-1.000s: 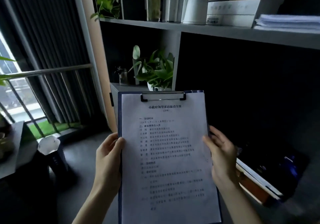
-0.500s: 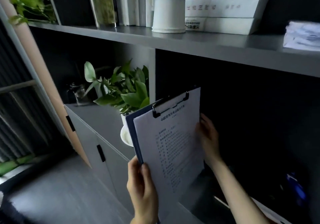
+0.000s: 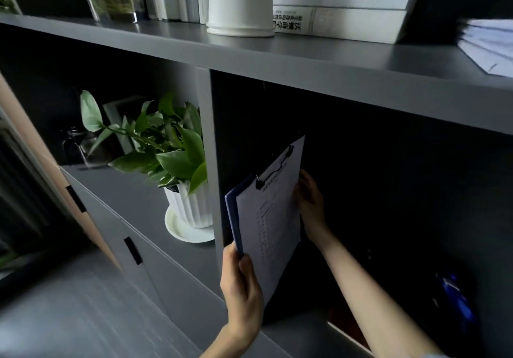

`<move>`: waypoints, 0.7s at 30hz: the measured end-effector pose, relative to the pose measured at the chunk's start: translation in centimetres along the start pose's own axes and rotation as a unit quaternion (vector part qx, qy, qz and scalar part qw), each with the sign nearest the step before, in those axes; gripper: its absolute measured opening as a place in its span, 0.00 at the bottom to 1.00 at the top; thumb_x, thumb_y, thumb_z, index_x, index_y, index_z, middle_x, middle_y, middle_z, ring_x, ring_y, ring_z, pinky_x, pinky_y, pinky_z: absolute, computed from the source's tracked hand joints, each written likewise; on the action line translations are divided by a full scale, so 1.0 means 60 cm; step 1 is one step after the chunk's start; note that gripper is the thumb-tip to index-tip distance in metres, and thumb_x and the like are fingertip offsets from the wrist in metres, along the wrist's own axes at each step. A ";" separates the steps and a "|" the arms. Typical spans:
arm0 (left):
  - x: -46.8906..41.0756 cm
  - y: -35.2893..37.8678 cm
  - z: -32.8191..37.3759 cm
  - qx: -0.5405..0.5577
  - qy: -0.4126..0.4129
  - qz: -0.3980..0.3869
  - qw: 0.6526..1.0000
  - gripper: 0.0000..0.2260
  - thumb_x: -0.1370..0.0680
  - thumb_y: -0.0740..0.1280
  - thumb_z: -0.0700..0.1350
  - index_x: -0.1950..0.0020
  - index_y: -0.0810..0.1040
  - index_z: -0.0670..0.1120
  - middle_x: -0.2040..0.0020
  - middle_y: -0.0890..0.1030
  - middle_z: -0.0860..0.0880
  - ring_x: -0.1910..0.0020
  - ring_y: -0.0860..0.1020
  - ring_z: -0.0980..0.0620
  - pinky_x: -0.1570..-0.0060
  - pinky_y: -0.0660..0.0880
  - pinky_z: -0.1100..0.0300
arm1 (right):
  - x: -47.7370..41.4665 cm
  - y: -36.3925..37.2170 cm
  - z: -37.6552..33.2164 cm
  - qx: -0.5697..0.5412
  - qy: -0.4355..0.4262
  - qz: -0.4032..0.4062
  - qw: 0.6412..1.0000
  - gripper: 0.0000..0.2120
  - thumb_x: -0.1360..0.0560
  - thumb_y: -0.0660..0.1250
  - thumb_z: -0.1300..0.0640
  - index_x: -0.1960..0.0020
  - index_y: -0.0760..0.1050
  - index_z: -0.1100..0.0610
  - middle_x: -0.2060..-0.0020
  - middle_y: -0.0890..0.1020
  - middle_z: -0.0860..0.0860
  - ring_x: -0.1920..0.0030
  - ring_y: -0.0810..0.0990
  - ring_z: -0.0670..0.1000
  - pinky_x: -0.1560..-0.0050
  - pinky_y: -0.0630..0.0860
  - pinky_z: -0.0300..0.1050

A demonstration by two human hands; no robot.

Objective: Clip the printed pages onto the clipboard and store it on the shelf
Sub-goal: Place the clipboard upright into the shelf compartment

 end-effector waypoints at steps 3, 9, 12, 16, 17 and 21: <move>-0.013 0.017 -0.008 -0.018 -0.008 -0.008 1.000 0.10 0.24 0.53 0.38 0.54 0.72 0.48 0.68 0.66 0.54 0.71 0.65 0.63 0.70 0.62 0.68 | -0.021 -0.008 0.000 0.023 0.017 0.002 1.000 0.21 0.23 0.62 0.52 0.30 0.65 0.49 0.32 0.72 0.52 0.37 0.73 0.49 0.40 0.71 0.45; -0.034 0.057 -0.029 -0.043 -0.058 -0.029 0.997 0.09 0.23 0.55 0.39 0.50 0.73 0.38 0.69 0.73 0.38 0.72 0.69 0.46 0.65 0.65 0.58 | -0.048 -0.017 -0.008 0.046 0.034 -0.002 0.998 0.23 0.22 0.61 0.53 0.28 0.62 0.49 0.29 0.68 0.52 0.33 0.69 0.50 0.35 0.68 0.49; -0.042 0.079 -0.030 -0.028 -0.079 -0.057 0.995 0.07 0.22 0.54 0.41 0.54 0.71 0.48 0.63 0.74 0.44 0.65 0.73 0.51 0.62 0.67 0.59 | -0.062 -0.022 -0.013 0.060 0.044 -0.009 0.997 0.24 0.22 0.61 0.54 0.27 0.60 0.50 0.28 0.66 0.53 0.31 0.67 0.53 0.32 0.66 0.52; -0.053 0.107 -0.039 -0.032 -0.133 -0.091 0.986 0.08 0.20 0.53 0.41 0.52 0.69 0.51 0.55 0.75 0.46 0.57 0.74 0.54 0.54 0.66 0.64 | -0.077 -0.025 -0.024 0.088 0.049 -0.015 0.995 0.26 0.22 0.61 0.58 0.26 0.57 0.54 0.27 0.65 0.55 0.30 0.66 0.54 0.32 0.65 0.48; -0.054 0.115 -0.040 -0.025 -0.146 -0.098 0.984 0.08 0.20 0.53 0.41 0.51 0.69 0.52 0.54 0.74 0.48 0.57 0.73 0.58 0.53 0.65 0.65 | -0.081 -0.026 -0.026 0.097 0.053 -0.014 0.994 0.26 0.22 0.60 0.59 0.26 0.57 0.55 0.28 0.65 0.55 0.30 0.65 0.54 0.32 0.64 0.49; -0.055 0.135 -0.045 -0.014 -0.187 -0.107 0.976 0.14 0.19 0.52 0.42 0.36 0.69 0.40 0.44 0.74 0.42 0.45 0.73 0.50 0.44 0.66 0.61 | -0.095 -0.026 -0.029 0.125 0.049 -0.003 0.991 0.25 0.22 0.59 0.63 0.26 0.56 0.61 0.28 0.65 0.59 0.29 0.65 0.57 0.30 0.62 0.55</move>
Point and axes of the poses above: each hand's wrist, its own x-axis away from the middle knuckle, its own y-axis out of the palm, z = x × y, the point moved 7 cm from there along -x, towards the middle knuckle
